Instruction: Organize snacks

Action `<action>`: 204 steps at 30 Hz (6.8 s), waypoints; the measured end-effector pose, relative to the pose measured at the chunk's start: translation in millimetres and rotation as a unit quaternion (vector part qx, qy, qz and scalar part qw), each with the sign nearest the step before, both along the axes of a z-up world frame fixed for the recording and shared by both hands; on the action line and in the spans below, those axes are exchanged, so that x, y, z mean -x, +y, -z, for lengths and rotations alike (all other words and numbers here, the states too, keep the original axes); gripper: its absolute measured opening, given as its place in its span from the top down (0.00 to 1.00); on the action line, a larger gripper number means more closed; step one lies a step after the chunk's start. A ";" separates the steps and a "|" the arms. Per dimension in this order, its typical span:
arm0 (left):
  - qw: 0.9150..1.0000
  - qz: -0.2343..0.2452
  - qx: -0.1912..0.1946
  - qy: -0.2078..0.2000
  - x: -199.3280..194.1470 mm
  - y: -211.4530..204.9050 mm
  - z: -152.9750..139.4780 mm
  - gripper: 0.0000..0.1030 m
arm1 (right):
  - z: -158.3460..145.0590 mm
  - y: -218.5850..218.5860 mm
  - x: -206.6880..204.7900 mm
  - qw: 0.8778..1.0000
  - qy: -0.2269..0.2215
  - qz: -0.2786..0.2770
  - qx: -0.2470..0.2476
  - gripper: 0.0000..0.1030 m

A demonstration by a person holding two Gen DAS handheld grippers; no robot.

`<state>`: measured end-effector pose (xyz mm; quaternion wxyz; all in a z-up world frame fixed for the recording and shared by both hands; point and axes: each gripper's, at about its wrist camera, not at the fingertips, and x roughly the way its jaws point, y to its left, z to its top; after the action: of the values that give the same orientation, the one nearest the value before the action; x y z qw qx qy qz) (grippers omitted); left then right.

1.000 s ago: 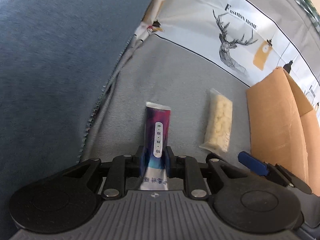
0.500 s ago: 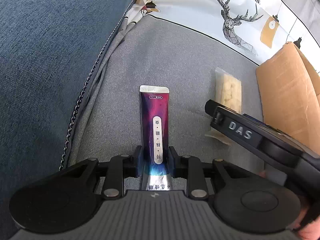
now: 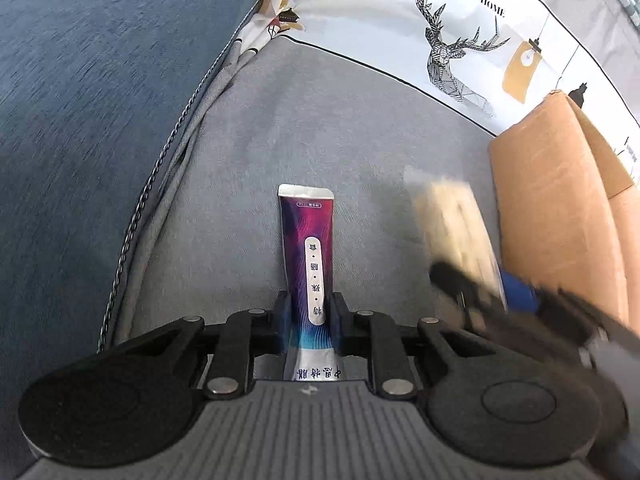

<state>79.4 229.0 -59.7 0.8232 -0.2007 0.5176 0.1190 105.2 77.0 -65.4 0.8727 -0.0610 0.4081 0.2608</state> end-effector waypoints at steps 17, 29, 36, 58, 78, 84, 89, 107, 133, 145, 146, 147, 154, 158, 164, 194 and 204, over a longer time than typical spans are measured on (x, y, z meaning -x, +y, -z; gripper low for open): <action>0.998 0.059 0.034 0.005 50.5 -61.2 -4.1 0.79 | 8.9 -77.9 113.3 0.999 0.043 -0.028 0.014 0.63; 0.997 0.075 -0.006 0.035 48.2 -82.5 9.9 0.75 | 19.7 -79.3 106.9 0.997 0.058 -0.035 0.021 0.56; 0.997 0.074 -0.014 0.036 50.8 -81.3 9.8 0.70 | 20.7 -77.6 106.7 0.998 0.050 -0.035 0.026 0.57; 0.996 0.042 0.011 -0.080 78.1 -78.8 -38.6 0.82 | -28.0 -102.9 135.9 0.997 -0.062 -0.044 -0.019 0.63; 0.988 0.040 0.019 -0.151 72.0 -85.7 -61.3 0.82 | -99.2 -141.2 128.5 0.988 -0.132 -0.055 -0.051 0.63; 0.981 0.038 0.021 -0.187 67.8 -96.2 -71.1 0.82 | -131.6 -190.8 83.5 0.982 -0.178 -0.009 -0.058 0.63; 0.975 0.046 0.019 -0.216 63.9 -111.7 -78.2 0.82 | -117.1 -234.6 51.5 0.979 -0.178 0.066 -0.073 0.63; 0.957 0.089 0.044 -0.274 33.5 -173.5 -88.7 0.82 | -103.0 -292.6 43.3 0.970 -0.192 0.131 -0.073 0.63; 0.930 0.140 0.011 -0.339 2.5 -228.8 -98.7 0.82 | -102.8 -309.6 37.4 0.950 -0.230 0.199 -0.072 0.63; 0.923 0.139 -0.009 -0.358 -30.2 -235.8 -102.3 0.56 | -104.6 -290.5 35.9 0.942 -0.260 0.199 -0.071 0.54; 0.924 0.143 -0.006 -0.355 -30.3 -235.2 -102.1 0.49 | -103.7 -286.5 34.5 0.943 -0.260 0.199 -0.062 0.39; 0.923 0.141 -0.008 -0.359 -28.9 -233.9 -102.9 0.46 | -103.6 -283.5 33.9 0.941 -0.263 0.204 -0.055 0.31; 0.922 0.121 -0.026 -0.367 -8.3 -217.1 -110.1 0.30 | -101.7 -277.8 29.4 0.948 -0.233 0.207 -0.059 0.02; 0.926 0.111 -0.075 -0.353 10.9 -222.0 -124.1 0.20 | -101.0 -275.0 36.2 0.954 -0.218 0.197 -0.055 0.01; 0.928 0.133 -0.090 -0.337 60.3 -235.9 -155.1 0.01 | -107.4 -291.4 56.8 0.958 -0.193 0.204 -0.065 0.01; 0.968 0.130 -0.080 -0.197 88.4 -239.0 -80.9 0.00 | -56.4 -300.7 99.0 0.972 -0.119 0.199 -0.028 0.01; 0.969 0.138 -0.079 -0.189 85.9 -244.1 -76.6 0.00 | -51.9 -295.2 97.4 0.974 -0.122 0.188 -0.026 0.01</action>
<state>-6.6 -15.1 16.9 0.9279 -0.0809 0.3639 0.0045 7.8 -218.3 -13.4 0.9506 0.0078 0.2959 0.0935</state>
